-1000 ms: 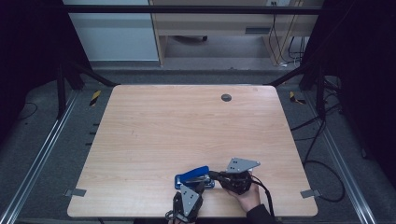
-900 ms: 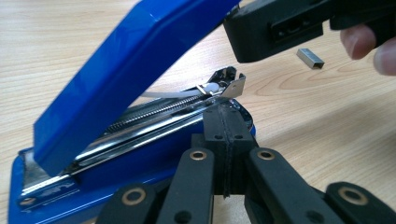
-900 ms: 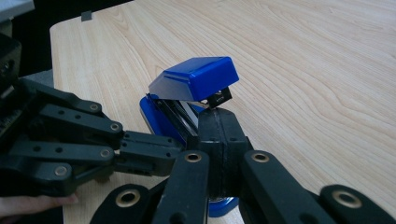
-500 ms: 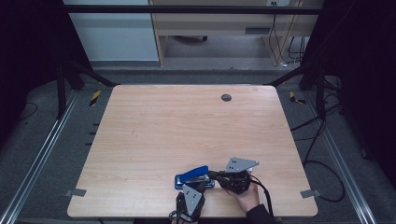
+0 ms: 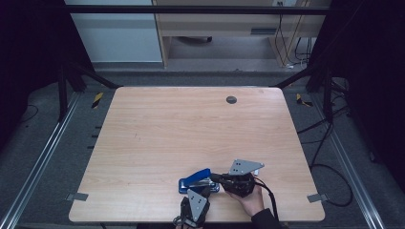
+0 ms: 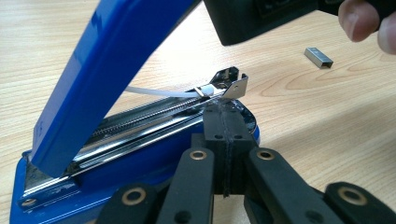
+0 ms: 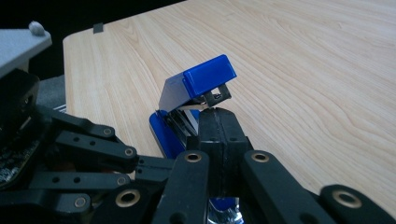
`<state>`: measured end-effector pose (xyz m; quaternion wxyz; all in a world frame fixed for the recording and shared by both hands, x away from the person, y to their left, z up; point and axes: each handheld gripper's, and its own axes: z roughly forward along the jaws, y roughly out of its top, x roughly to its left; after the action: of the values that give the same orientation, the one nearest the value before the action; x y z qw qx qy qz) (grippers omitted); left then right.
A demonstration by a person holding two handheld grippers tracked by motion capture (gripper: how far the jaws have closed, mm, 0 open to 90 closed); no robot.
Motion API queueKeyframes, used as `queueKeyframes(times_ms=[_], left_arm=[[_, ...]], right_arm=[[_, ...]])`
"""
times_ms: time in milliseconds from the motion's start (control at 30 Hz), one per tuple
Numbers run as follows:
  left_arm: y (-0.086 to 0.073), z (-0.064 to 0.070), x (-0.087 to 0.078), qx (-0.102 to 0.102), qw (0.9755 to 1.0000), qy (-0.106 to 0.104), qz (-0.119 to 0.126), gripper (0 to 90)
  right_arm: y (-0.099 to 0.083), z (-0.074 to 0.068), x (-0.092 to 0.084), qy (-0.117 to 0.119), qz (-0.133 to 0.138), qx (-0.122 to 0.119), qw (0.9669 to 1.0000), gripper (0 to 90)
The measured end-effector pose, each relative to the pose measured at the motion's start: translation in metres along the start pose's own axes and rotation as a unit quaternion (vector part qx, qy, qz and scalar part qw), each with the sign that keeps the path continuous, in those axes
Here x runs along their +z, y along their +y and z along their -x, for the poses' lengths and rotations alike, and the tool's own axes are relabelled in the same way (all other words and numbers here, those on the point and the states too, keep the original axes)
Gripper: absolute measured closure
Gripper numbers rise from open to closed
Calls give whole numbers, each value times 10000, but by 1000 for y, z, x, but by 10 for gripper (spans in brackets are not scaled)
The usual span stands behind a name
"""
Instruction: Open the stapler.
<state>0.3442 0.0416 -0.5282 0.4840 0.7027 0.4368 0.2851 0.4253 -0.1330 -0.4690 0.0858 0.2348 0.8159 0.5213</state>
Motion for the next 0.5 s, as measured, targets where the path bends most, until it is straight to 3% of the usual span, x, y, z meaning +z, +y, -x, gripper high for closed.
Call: queueKeyframes(times_ms=[500], left_arm=[[0, -1, 0, -25, 10000, -1, 21, 898]], right_arm=[[14, -5, 8, 156, 144, -21, 9998, 900]])
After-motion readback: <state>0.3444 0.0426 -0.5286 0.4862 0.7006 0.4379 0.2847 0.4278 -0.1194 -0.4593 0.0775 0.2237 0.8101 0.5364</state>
